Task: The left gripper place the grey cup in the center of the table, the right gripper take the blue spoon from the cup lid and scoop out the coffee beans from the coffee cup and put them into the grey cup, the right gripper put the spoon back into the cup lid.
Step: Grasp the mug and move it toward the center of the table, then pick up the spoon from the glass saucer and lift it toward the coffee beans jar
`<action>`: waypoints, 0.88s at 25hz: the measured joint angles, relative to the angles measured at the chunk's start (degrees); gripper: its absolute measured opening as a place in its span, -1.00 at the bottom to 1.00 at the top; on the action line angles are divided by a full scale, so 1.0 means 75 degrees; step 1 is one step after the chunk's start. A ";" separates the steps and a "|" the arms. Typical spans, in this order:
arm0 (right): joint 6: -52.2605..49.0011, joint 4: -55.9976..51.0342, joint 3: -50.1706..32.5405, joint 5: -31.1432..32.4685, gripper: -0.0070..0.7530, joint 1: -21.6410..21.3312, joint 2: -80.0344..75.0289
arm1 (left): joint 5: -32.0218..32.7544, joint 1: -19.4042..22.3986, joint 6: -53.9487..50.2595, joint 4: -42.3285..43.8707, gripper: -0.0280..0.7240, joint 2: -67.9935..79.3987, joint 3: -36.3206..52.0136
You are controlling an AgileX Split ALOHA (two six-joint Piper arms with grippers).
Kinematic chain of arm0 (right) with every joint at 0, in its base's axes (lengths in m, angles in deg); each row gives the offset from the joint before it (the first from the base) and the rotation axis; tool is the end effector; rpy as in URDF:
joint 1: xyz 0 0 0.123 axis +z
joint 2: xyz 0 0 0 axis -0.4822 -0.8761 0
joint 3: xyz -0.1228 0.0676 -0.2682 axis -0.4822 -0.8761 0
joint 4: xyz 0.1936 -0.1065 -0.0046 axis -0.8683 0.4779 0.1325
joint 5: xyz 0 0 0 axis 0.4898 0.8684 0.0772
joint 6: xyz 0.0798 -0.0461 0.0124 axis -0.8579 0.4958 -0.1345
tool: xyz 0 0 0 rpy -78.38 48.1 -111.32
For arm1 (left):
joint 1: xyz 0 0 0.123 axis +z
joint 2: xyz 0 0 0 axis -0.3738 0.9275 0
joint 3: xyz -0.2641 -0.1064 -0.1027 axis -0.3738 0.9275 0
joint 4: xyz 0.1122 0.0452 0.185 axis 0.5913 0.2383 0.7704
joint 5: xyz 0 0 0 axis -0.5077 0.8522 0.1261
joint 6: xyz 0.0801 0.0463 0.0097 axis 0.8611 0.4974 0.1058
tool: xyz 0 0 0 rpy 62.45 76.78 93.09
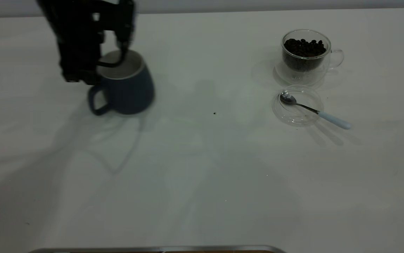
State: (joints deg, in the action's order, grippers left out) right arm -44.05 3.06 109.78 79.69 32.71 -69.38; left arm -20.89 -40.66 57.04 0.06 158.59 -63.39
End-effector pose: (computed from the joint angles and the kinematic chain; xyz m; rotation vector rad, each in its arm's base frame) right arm -0.0500 -0.0013 0.2508 -0.1056 2.1183 0.0522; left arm 0.4144 -0.1324 0.0991 1.9909 1.9962 0.3440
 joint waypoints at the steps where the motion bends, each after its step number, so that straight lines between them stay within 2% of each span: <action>1: 0.0000 0.0000 0.0000 0.0000 0.53 0.0000 0.0000 | -0.0078 -0.0130 -0.0181 0.0000 0.40 0.0007 0.0000; 10: 0.0000 0.0000 0.0000 0.0000 0.53 0.0000 0.0000 | -0.1270 -0.0928 -0.1455 -0.0013 0.40 0.0067 0.0000; 15: 0.0000 0.0000 0.0000 0.0000 0.53 0.0000 0.0000 | -0.1702 -0.1078 -0.2117 -0.0037 0.40 -0.0033 0.0000; 17: 0.0000 0.0000 0.0000 0.0000 0.53 0.0000 0.0000 | -0.1366 -0.1078 -0.2401 -0.0037 0.40 -0.0344 0.0000; 19: 0.0000 0.0000 0.0000 0.0000 0.53 0.0000 0.0000 | -0.0668 -0.1078 -0.2809 -0.0031 0.40 -0.0929 0.0000; 22: 0.0000 0.0000 0.0000 0.0000 0.53 0.0000 0.0000 | 0.0868 -0.1078 -0.3752 -0.0031 0.40 -0.2043 0.0000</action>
State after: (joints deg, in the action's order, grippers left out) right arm -44.05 3.06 109.78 79.69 32.71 -69.38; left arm -14.38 -48.75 28.90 -0.17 143.26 -63.39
